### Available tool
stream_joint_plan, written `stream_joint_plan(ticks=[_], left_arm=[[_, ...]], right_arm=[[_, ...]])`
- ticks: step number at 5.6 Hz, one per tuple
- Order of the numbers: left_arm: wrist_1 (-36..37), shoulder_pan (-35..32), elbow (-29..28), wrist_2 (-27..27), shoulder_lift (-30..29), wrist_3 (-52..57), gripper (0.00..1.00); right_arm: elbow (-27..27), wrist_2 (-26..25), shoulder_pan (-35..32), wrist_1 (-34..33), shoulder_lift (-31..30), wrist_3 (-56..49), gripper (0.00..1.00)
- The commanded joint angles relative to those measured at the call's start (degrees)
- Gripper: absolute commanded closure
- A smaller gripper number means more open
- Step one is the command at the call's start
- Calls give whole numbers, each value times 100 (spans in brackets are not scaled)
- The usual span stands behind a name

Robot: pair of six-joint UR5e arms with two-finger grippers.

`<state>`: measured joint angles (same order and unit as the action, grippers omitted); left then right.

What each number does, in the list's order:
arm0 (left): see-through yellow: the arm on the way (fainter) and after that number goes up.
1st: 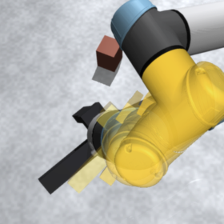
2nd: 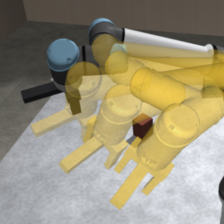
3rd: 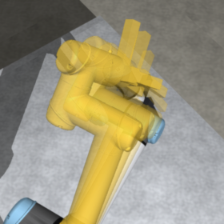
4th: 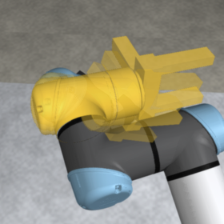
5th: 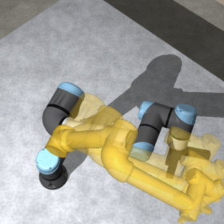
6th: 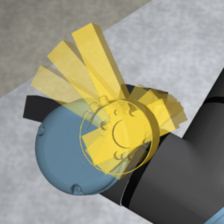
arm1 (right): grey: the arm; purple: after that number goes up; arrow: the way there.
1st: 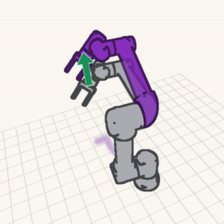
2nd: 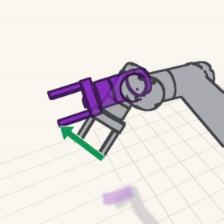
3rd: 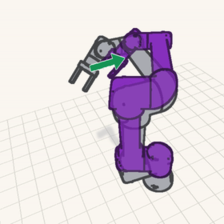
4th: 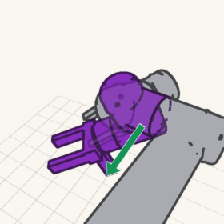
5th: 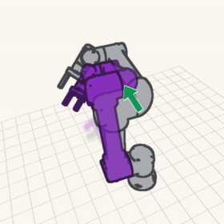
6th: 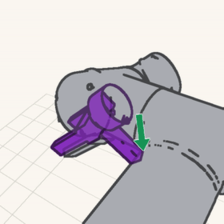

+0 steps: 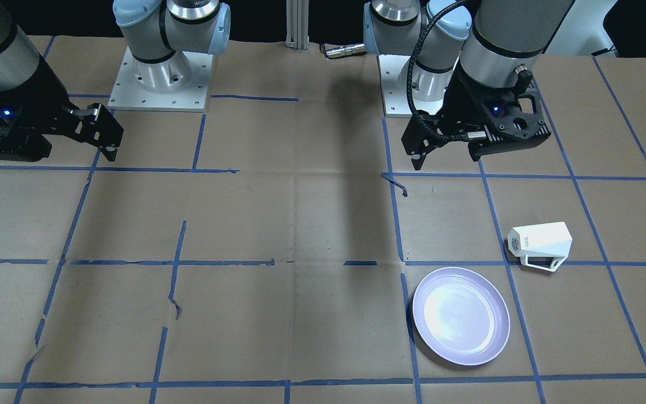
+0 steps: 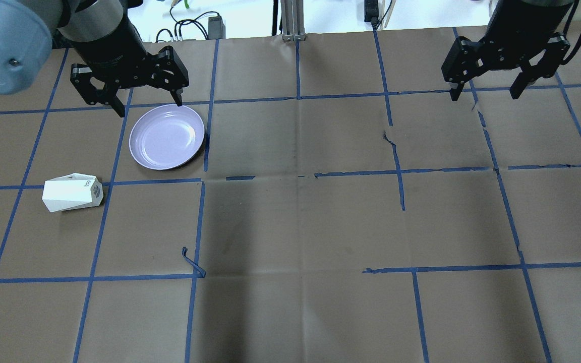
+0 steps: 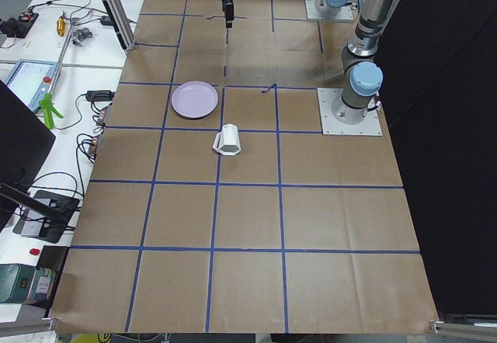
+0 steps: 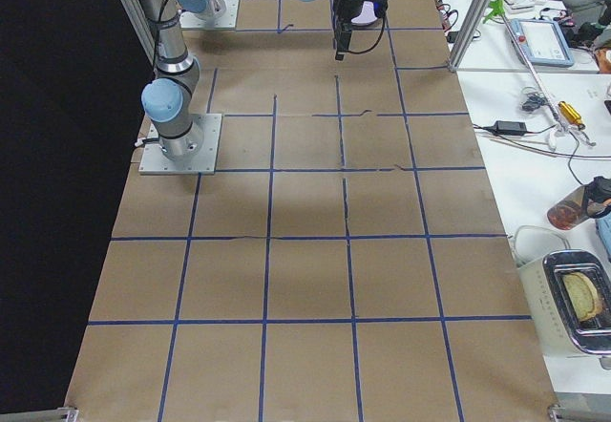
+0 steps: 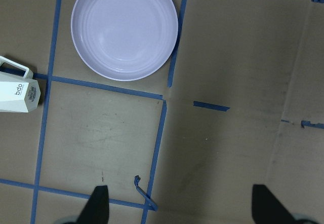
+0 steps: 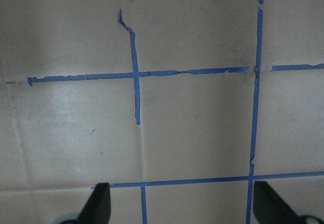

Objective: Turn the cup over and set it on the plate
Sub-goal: 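Move the left gripper from above the plate toward the white cup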

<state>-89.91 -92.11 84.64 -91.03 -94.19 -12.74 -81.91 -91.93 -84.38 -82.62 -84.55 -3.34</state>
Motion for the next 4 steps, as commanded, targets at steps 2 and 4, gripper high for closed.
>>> stream_joint_plan(ticks=[2, 4], left_arm=[[-69, 0, 27, -11, 50, -9, 1], [-158, 139, 44, -72, 50, 35, 1]], right_arm=[[0, 0, 0, 0, 0, 0, 0], [0, 0, 0, 0, 0, 0, 0]])
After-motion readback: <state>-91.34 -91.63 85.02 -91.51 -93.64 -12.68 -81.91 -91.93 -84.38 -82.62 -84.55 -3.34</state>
